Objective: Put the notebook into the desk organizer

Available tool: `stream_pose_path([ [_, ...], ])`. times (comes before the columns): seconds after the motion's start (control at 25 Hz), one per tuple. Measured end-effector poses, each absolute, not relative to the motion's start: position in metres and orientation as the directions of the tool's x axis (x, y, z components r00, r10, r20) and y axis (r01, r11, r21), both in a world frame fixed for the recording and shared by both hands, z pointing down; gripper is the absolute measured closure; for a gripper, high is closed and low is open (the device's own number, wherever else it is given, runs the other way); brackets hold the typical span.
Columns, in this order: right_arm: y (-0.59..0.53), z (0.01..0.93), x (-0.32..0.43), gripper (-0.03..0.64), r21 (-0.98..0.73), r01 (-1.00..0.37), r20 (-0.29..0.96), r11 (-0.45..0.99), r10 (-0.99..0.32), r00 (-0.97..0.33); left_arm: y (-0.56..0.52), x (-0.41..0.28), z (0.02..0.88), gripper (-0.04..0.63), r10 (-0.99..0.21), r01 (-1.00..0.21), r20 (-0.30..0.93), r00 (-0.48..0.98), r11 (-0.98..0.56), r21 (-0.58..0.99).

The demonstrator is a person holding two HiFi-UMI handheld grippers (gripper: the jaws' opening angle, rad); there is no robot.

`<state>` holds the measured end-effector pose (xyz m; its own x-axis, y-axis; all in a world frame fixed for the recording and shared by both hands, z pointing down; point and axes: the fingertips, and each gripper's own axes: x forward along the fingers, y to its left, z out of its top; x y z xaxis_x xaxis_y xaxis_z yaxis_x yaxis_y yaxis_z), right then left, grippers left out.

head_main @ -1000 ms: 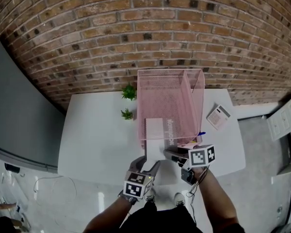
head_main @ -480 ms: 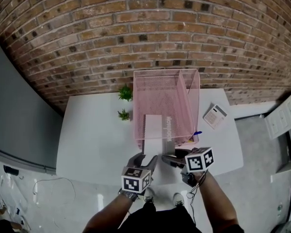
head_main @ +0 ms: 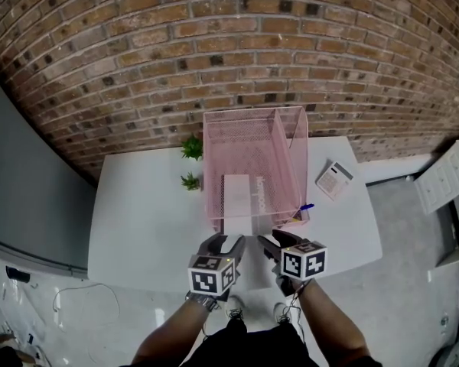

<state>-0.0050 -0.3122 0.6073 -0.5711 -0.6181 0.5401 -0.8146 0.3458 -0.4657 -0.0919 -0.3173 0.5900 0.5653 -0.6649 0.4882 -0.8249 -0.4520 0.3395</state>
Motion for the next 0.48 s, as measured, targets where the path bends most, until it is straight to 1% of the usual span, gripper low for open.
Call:
stream_pose_path([
  [0.2, -0.326, 0.603, -0.002, 0.391, -0.518, -0.821, 0.519, 0.242, -0.674, -0.526, -0.31, -0.097, 0.59, 0.393, -0.661, -0.823, 0.49, 0.568, -0.454, 0.342],
  [0.48, -0.338, 0.605, 0.002, 0.391, -0.527, -0.837, 0.527, 0.144, -0.718, -0.455, -0.303, -0.104, 0.585, 0.393, -0.659, -0.814, 0.478, 0.581, -0.481, 0.326],
])
